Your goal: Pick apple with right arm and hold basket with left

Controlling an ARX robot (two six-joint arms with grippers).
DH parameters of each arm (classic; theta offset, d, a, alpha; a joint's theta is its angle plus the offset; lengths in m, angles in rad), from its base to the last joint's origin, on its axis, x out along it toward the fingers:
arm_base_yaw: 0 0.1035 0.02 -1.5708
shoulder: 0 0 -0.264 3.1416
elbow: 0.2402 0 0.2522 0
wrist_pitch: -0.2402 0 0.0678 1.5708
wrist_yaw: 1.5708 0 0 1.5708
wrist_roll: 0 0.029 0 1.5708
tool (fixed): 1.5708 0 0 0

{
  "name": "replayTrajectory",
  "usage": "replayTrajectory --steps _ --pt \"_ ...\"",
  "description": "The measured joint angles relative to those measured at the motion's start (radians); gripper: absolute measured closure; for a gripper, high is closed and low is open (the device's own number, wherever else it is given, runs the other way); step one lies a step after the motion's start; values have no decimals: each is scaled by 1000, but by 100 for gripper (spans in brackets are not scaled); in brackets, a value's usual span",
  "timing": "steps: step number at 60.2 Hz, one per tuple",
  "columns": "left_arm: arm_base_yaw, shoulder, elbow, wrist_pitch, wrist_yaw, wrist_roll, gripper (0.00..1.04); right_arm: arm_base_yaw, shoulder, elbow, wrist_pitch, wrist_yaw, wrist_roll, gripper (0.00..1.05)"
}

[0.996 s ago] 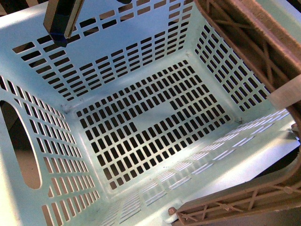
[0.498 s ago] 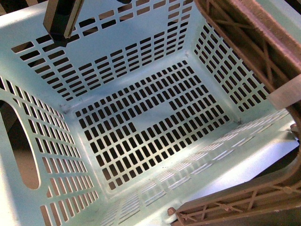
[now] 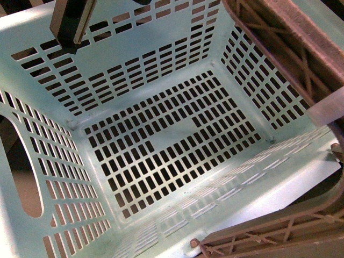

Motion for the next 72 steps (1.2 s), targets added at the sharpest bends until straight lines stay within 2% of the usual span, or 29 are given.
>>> replayTrajectory --steps 13,21,27,37,44,51,60,64,67,72 --pt "0 0 0 0 1 0 99 248 80 13 38 106 28 34" --pt "0 0 0 0 0 0 99 341 140 13 47 140 31 34" --pt "0 0 0 0 -1 0 99 373 159 12 46 158 26 32" --pt "0 0 0 0 0 0 99 362 131 9 30 211 6 8" --pt "0 0 0 0 0 0 99 318 76 -1 22 335 -48 9" --pt "0 8 1 -2 0 5 99 233 -35 -37 -16 476 -108 9" --pt "0 8 1 -2 -14 5 99 204 -82 -48 -21 499 -134 9" --pt "0 8 1 -2 -10 14 99 191 -87 -98 107 443 -217 17" --pt "0 8 1 -2 5 5 99 174 -105 -167 238 409 -311 27" --pt "0 8 1 -2 8 -1 99 143 -159 -242 298 380 -392 45"
